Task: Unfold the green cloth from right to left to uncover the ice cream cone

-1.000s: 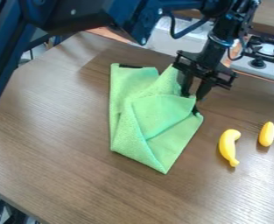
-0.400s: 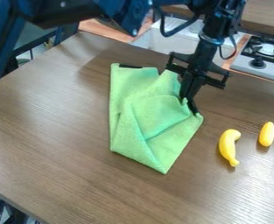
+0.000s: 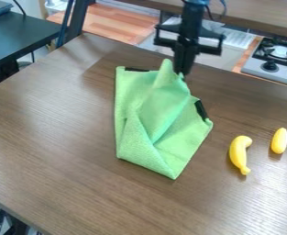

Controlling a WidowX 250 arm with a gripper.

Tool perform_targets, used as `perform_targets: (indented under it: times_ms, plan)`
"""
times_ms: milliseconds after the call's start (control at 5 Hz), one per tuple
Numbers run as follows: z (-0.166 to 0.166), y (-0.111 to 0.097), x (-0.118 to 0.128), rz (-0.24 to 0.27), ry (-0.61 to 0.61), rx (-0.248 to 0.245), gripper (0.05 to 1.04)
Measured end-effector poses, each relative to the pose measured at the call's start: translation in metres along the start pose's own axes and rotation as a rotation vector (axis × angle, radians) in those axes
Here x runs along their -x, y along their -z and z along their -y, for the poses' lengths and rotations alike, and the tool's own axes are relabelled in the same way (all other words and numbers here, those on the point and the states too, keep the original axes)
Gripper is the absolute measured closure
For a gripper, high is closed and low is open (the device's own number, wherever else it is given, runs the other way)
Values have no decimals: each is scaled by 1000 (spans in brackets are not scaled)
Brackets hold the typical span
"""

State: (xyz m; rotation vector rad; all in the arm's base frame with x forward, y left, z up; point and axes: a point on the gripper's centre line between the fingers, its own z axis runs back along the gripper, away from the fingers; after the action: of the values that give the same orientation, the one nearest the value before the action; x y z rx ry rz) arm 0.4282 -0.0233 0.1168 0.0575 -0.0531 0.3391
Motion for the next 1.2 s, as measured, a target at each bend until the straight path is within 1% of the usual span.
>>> perform_targets:
  times_ms: [200, 400, 600, 800, 1000, 1200]
  plan:
    - [-27, -11, 5, 11, -55, 38, 1035]
    - [-44, -8, 15, -1, -88, 30, 1035]
    - [-64, -10, 24, 0, -111, 28, 1035]
    - [-75, -23, 33, 24, -109, 41, 1035]
    - [-76, -40, 35, 67, -107, 58, 1035]
    - [-82, -43, 36, 61, -126, 59, 1035]
